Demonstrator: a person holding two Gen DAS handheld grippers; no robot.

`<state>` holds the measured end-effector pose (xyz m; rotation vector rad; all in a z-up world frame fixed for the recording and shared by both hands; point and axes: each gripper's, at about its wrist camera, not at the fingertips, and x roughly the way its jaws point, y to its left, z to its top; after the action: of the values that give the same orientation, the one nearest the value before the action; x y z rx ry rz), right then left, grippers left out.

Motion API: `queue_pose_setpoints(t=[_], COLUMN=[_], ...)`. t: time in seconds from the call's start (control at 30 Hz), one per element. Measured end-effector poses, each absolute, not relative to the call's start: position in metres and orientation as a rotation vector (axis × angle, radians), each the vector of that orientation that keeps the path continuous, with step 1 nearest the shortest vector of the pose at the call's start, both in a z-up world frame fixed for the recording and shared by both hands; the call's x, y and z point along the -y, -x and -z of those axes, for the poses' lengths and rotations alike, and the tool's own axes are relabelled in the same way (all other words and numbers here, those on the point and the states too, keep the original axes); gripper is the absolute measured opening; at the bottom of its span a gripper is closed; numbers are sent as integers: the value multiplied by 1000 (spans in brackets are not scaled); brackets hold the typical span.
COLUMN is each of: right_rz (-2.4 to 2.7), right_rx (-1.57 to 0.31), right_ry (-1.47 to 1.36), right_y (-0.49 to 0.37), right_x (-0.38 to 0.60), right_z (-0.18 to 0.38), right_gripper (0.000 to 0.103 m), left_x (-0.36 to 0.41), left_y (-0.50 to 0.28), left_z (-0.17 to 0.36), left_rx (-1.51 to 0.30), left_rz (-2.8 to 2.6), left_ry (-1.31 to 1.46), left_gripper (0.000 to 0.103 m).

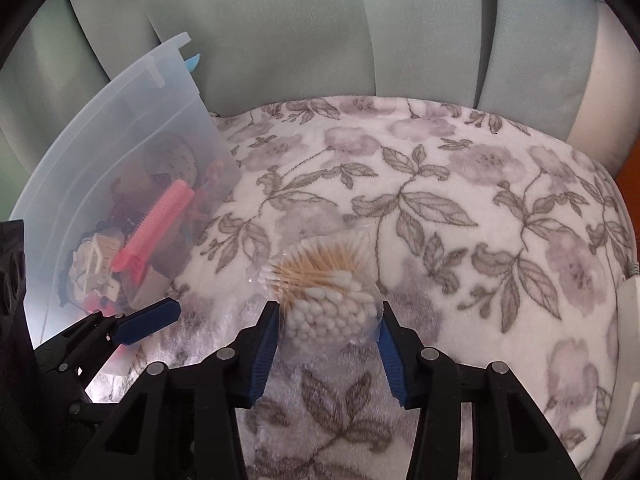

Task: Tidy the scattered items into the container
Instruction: 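Lift and carry the cotton swab bag over the clear box with the right tool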

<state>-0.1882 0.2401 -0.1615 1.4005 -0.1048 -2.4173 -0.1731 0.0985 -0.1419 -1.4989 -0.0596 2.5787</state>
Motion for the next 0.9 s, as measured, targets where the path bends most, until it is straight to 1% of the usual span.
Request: queue_pose_setpoints(t=[0.2, 0.33, 0.47, 0.63, 0.73, 0.9], right_rz=[2446, 2457, 2496, 2527, 2554, 2567], right_rx=[130, 193, 243, 285, 278, 340], right_ry=[-1400, -1383, -1322, -1218, -1179, -1089], right_y=[163, 149, 131, 109, 98, 81], right_x=[-246, -254, -260, -262, -262, -268], right_z=[147, 133, 109, 73, 57, 30], right_gripper=[49, 49, 49, 48, 48, 48], left_x=[-100, -99, -100, -104, -103, -99], left_y=[157, 144, 134, 119, 112, 102], left_z=[130, 116, 95, 70, 56, 38], left_rx=[39, 44, 53, 14, 21, 25], left_rz=[-2556, -2568, -2559, -2569, -2567, -2589], left_ry=[1497, 1461, 1373, 1256, 1194, 1128], left_gripper=[75, 75, 75, 75, 73, 70])
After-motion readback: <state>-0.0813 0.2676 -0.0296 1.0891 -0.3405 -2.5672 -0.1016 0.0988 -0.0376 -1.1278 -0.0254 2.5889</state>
